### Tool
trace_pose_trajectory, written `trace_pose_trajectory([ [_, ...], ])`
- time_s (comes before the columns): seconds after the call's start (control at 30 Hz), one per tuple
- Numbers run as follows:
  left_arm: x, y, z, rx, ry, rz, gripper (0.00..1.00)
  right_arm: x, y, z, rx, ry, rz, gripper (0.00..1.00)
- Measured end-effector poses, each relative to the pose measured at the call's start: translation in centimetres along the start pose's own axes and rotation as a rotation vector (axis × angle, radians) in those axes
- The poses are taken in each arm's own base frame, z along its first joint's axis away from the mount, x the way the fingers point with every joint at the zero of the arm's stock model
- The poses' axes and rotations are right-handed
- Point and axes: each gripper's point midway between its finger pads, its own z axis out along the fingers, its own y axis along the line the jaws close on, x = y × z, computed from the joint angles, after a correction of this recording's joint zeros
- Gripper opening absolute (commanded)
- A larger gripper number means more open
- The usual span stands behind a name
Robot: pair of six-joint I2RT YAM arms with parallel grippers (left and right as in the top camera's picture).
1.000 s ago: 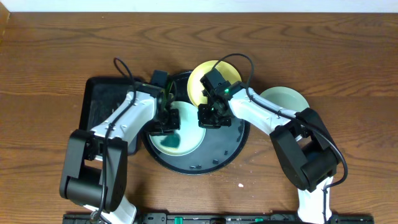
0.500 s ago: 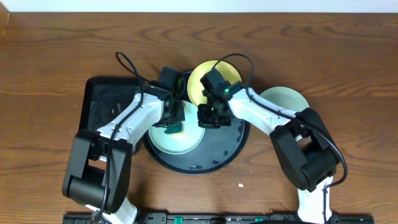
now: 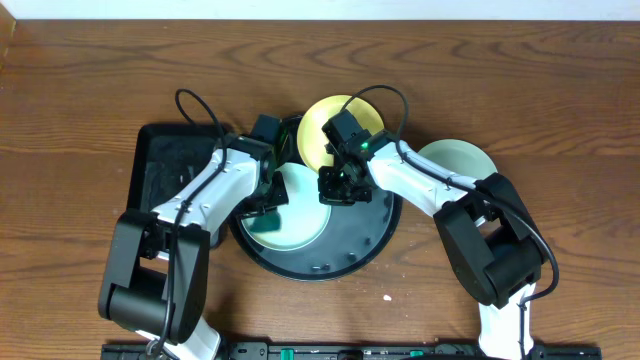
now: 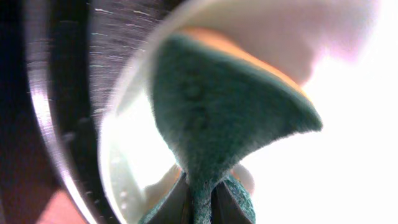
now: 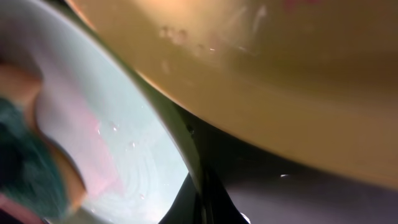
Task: Clean dirty plates on tray and stack at the side
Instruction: 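Scrub the second pale green plate with the sponge in the left gripper, then return the sponge to the basin and tilt the plate up with right gripper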
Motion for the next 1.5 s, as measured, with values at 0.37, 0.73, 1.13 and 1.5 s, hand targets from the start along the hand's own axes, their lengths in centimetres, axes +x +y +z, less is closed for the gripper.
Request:
trace_pose_trajectory([
  [0.37, -1.2, -4.8, -0.6, 0.255, -0.023, 0.094, 0.08, 0.0, -0.1, -0.1, 0.009, -0.002, 0.001, 0.01],
  [0.73, -4.0, -3.0, -1.4, 0.115, -0.159, -0.012, 0.07, 0.0, 0.1, 0.0, -0.002, 0.004, 0.001, 0.01],
  [1.13, -6.1, 4.1, -15.2, 0.136, -0.367, -0.174, 0.07, 0.1, 0.1, 0.0, -0.004, 0.005, -0.031, 0.01],
  [1.5, -6.2, 13.6, -14.5, 0.034, -0.311, -0.365, 0.08, -0.7, 2.6, -7.9, 0.233, -0.307, -0.359, 0.01],
])
